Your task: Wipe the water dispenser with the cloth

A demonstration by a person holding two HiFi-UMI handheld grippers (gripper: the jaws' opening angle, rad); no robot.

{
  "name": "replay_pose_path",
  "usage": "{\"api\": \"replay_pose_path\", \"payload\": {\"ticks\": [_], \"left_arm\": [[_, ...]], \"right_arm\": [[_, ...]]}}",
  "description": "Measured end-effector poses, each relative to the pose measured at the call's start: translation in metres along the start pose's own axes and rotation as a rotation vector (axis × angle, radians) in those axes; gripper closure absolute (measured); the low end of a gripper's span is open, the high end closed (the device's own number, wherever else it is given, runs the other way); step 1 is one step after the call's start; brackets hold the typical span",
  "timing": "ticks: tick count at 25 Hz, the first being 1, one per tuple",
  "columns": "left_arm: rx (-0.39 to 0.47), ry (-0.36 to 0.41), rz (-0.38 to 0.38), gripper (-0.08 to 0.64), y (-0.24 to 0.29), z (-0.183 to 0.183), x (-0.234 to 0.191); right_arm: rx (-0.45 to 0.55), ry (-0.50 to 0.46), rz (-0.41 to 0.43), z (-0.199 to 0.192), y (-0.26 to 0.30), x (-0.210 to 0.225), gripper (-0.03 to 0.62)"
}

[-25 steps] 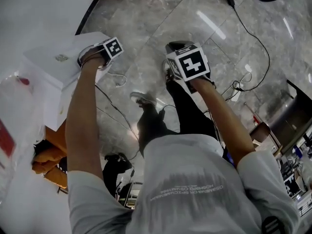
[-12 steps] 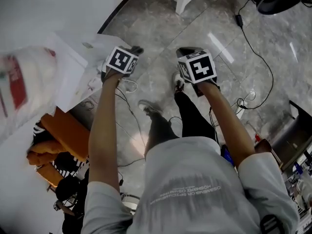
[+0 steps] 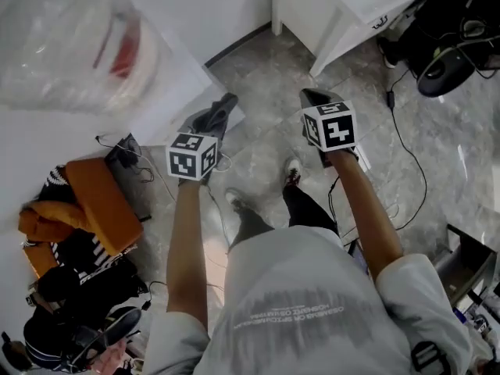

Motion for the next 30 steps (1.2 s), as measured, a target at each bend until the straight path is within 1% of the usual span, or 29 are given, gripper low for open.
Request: {"api": "replay_pose_path", "payload": {"ticks": [2, 4, 7, 9, 13, 16, 18, 24, 30], "left_arm": [[0.094, -0.017, 0.033, 0.485, -0.045, 0.006, -0.009], [0.183, -0.011, 0.081, 0.485, -0.092, 0.016, -0.017], [0.349, -0.015, 0.161, 0.485, -0.161, 0.033, -0.032], [0.442, -0.010, 0.213, 0.485, -0.203, 0.041, -0.038], [0.553, 0.027, 0.311, 0.485, -0.272, 0.046, -0.040], [0.642, 0.075, 0.392, 0.485, -0.312, 0.053, -0.043], [0.681, 0.103, 0.425, 0.485, -0.333, 0.056, -0.041], [0.743, 0.185, 0.480, 0.485, -0.375, 0.070, -0.025], [0.786, 0.220, 0.503, 0.485, -0.392, 0.072, -0.015]], "right_arm": [[0.088, -0.046, 0.020, 0.029, -0.012, -0.023, 0.577], [0.195, -0.094, 0.041, 0.059, -0.028, -0.046, 0.577], [0.370, -0.212, 0.080, 0.111, -0.052, -0.085, 0.577], [0.465, -0.284, 0.127, 0.138, -0.067, -0.111, 0.577], [0.578, -0.401, 0.251, 0.173, -0.098, -0.157, 0.577], [0.641, -0.512, 0.293, 0.200, -0.112, -0.186, 0.577], [0.678, -0.558, 0.308, 0.212, -0.122, -0.200, 0.577], [0.750, -0.613, 0.346, 0.231, -0.151, -0.226, 0.577], [0.794, -0.644, 0.350, 0.242, -0.166, -0.240, 0.577]]}}
Point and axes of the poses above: the fingertips, and each gripper's own axes: y forward along the fingers, x to its right, z out of its top, the point moved 10 cm from there along -y, backward along the fingers, and after that the axes turned 5 degrees about -y, right-handed, at the moved point
